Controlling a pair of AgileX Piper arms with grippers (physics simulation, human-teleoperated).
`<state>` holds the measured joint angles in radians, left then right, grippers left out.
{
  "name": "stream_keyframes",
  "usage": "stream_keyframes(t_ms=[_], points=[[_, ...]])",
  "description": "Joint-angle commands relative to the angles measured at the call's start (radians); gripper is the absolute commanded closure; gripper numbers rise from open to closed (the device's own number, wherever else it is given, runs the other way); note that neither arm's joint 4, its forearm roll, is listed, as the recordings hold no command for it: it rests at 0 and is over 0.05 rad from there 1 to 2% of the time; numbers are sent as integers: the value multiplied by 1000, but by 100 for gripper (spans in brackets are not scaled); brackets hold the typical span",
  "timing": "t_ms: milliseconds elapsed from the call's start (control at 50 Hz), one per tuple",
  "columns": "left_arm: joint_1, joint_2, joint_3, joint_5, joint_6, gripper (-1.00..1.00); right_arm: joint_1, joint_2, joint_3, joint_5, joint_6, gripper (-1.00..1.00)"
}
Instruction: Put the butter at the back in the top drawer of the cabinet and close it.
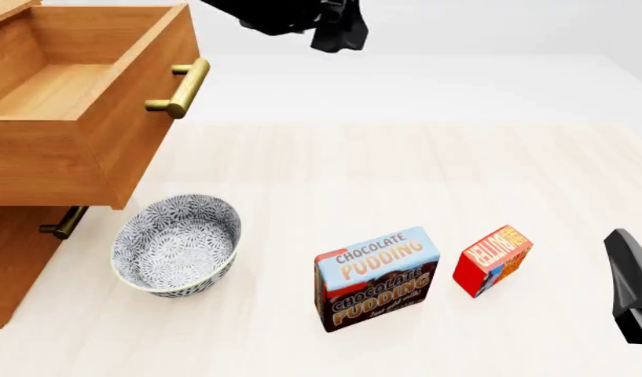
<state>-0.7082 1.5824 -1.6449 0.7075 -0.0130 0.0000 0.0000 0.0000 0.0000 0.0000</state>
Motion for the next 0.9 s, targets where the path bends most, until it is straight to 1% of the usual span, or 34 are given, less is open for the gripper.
stream_keyframes(t_ms=[20, 180, 320, 600, 800, 900], points=[[-78, 129, -57, -26, -36, -100, 0, 0, 0, 0, 0, -100], [-126, 213, -110, -26, -55, -100, 0, 0, 0, 0, 0, -100], [-148, 249, -124, -27, -55, -100, 0, 0, 0, 0, 0, -100], [-181, 325, -181, -14, -51, -100, 0, 0, 0, 0, 0, -100], [-207, 384, -197, -18, -73, -100, 0, 0, 0, 0, 0, -100], [-215, 421, -221, -8, -83, -100, 0, 0, 0, 0, 0, -100]])
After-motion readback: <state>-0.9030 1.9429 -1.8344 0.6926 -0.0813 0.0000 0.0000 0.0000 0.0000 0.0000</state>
